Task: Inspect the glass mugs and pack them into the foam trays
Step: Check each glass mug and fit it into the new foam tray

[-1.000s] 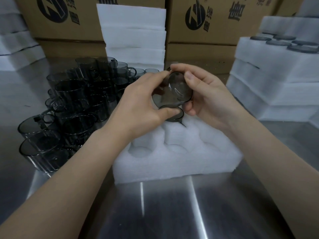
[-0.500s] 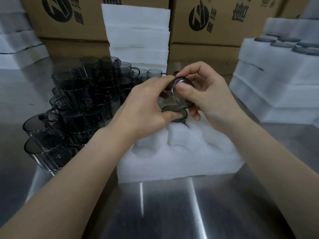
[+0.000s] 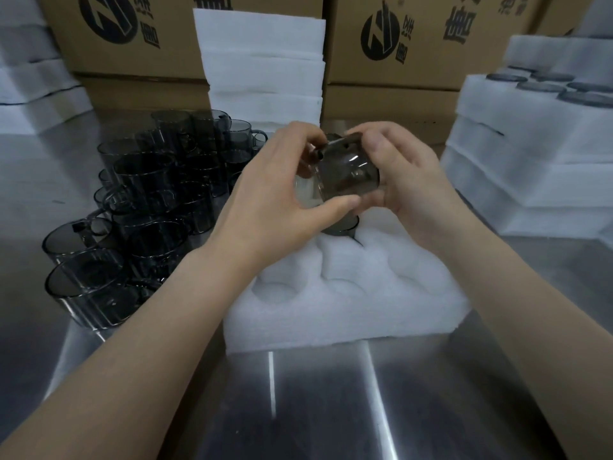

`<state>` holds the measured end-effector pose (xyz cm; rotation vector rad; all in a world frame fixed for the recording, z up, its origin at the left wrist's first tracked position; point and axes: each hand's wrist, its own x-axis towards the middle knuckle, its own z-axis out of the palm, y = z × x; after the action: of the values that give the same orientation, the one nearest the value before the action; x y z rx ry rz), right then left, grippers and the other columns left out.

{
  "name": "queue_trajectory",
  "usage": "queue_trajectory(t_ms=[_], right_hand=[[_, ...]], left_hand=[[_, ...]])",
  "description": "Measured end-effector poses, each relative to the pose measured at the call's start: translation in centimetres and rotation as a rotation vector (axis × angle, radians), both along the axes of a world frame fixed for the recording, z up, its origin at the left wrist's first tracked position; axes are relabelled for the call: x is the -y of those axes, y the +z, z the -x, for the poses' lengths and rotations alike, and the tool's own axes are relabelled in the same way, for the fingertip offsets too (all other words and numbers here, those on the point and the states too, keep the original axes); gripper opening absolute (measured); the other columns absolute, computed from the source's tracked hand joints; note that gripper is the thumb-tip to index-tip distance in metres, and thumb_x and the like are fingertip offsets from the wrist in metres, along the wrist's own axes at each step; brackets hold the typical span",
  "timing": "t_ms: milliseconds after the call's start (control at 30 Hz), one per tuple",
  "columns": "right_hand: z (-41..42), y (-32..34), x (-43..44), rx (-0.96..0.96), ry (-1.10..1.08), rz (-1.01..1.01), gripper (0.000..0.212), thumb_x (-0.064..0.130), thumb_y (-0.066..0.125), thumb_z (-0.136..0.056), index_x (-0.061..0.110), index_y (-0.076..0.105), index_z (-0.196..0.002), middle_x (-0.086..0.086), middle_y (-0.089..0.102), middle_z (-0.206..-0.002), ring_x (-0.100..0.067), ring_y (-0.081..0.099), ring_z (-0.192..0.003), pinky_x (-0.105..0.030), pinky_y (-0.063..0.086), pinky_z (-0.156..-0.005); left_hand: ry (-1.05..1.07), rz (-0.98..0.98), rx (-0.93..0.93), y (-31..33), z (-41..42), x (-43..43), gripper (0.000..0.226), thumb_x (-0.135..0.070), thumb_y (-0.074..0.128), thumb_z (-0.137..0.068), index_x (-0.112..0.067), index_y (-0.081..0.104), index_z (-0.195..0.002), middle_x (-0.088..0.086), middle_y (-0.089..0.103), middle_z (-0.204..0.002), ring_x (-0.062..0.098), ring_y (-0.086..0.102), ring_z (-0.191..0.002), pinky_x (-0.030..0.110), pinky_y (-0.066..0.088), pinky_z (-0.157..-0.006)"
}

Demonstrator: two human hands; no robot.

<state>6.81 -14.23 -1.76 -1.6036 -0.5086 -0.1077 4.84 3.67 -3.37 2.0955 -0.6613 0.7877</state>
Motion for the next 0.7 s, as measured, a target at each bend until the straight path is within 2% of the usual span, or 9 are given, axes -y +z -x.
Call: queue_trajectory(t_ms=[67, 133, 233, 333, 433, 533, 633, 700], right_hand=[[0.1, -0.1, 0.0, -0.028, 0.061, -0.012, 0.046, 0.034, 0.064, -0.083, 0.016, 0.058, -0.124, -0.015, 0.061, -0.125, -0.031, 0.066, -0.104, -0.045, 0.058, -0.074], [0.3, -0.1, -0.2, -0.046, 0.112, -0.047, 0.055, 0.030, 0.065, -0.081, 0.011, 0.054, -0.132, -0.019, 0.058, -0.130, -0.028, 0.067, -0.102, -0.040, 0.058, -0.074], [0.4, 0.0, -0.6, -0.047, 0.120, -0.120, 0.044, 0.023, 0.062, -0.085, 0.011, 0.057, -0.127, -0.021, 0.062, -0.124, -0.032, 0.067, -0.096, -0.032, 0.056, -0.064], [0.1, -0.1, -0.4, -0.066, 0.071, -0.158, 0.028, 0.025, 0.055, -0.096, 0.013, 0.058, -0.121, -0.015, 0.067, -0.105, -0.031, 0.068, -0.080, -0.032, 0.054, -0.055], [-0.1, -0.2, 0.0, -0.039, -0.032, -0.141, 0.020, 0.026, 0.045, -0.103, 0.019, 0.062, -0.111, -0.005, 0.072, -0.095, -0.025, 0.069, -0.066, -0.028, 0.050, -0.044], [-0.3, -0.1, 0.4, -0.005, -0.101, -0.109, 0.027, 0.033, 0.044, -0.103, 0.020, 0.067, -0.109, -0.005, 0.074, -0.097, -0.028, 0.071, -0.065, -0.026, 0.050, -0.043], [-0.4, 0.3, 0.6, -0.065, -0.056, -0.069, 0.049, 0.055, 0.045, -0.095, 0.016, 0.067, -0.115, -0.012, 0.073, -0.104, -0.030, 0.072, -0.076, -0.033, 0.054, -0.051], [-0.3, 0.5, 0.6, -0.058, 0.027, -0.004, 0.050, 0.058, 0.060, -0.087, 0.019, 0.066, -0.117, -0.011, 0.070, -0.109, -0.026, 0.071, -0.083, -0.036, 0.054, -0.056]], left_hand=[[0.037, 0.031, 0.022, 0.0, 0.0, 0.0, 0.048, -0.050, 0.069, -0.079, -0.016, 0.058, -0.111, -0.006, 0.060, -0.101, 0.009, 0.059, -0.091, 0.032, 0.051, -0.079], [0.078, 0.110, 0.000, 0.1, 0.1, -0.1, 0.048, -0.056, 0.061, -0.081, -0.019, 0.059, -0.112, -0.009, 0.061, -0.090, 0.006, 0.059, -0.083, 0.029, 0.051, -0.074], [0.068, 0.205, -0.068, 0.2, 0.2, -0.3, 0.051, -0.062, 0.049, -0.083, -0.025, 0.056, -0.117, -0.004, 0.060, -0.074, 0.007, 0.057, -0.069, 0.028, 0.048, -0.064], [-0.051, 0.163, -0.087, 0.3, 0.4, -0.3, 0.047, -0.057, 0.044, -0.088, -0.024, 0.057, -0.120, -0.006, 0.065, -0.086, 0.009, 0.061, -0.077, 0.034, 0.051, -0.072], [-0.144, 0.060, -0.139, 0.2, 0.5, -0.1, 0.054, -0.044, 0.051, -0.091, -0.018, 0.050, -0.138, -0.005, 0.065, -0.098, 0.014, 0.062, -0.087, 0.039, 0.052, -0.079], [-0.197, -0.016, -0.192, 0.2, 0.4, 0.0, 0.064, -0.029, 0.052, -0.090, -0.020, 0.033, -0.150, 0.001, 0.063, -0.103, 0.016, 0.060, -0.090, 0.039, 0.052, -0.081], [-0.211, -0.066, -0.189, 0.1, 0.4, 0.1, 0.066, -0.023, 0.048, -0.090, -0.021, 0.025, -0.152, -0.004, 0.060, -0.097, 0.017, 0.059, -0.087, 0.039, 0.049, -0.081], [-0.225, -0.097, -0.194, 0.0, 0.4, 0.1, 0.066, -0.019, 0.046, -0.091, -0.021, 0.024, -0.152, -0.009, 0.059, -0.096, 0.017, 0.060, -0.086, 0.040, 0.049, -0.081]])
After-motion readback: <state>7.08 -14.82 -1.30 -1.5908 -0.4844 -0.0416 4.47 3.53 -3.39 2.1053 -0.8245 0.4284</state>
